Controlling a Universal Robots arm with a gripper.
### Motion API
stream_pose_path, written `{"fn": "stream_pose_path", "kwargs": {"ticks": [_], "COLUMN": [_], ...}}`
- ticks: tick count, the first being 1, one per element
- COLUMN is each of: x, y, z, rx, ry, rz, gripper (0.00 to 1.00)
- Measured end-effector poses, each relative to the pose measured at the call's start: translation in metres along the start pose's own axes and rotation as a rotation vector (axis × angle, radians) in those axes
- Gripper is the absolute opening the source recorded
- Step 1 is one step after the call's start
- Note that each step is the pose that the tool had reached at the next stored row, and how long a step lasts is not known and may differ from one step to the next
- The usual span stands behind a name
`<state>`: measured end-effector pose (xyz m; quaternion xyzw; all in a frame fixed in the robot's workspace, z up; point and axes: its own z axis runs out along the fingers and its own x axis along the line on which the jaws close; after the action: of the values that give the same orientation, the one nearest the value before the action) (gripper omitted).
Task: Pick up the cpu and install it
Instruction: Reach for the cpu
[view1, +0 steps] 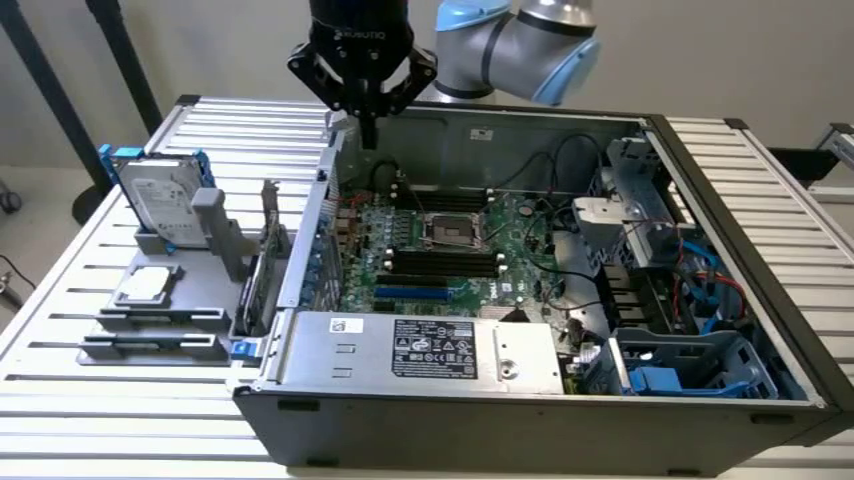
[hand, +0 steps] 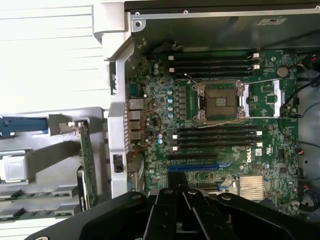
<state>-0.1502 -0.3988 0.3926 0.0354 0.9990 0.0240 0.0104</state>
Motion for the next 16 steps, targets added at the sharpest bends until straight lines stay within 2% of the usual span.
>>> {"fn": "stream_pose_path", "kwargs": {"ticks": [16], "x": [0.072], "y": [-0.0051], "z": [-0.0006], "rx": [0.0003], "ry": [0.0], "rz": [0.0], "gripper": [0.11]}}
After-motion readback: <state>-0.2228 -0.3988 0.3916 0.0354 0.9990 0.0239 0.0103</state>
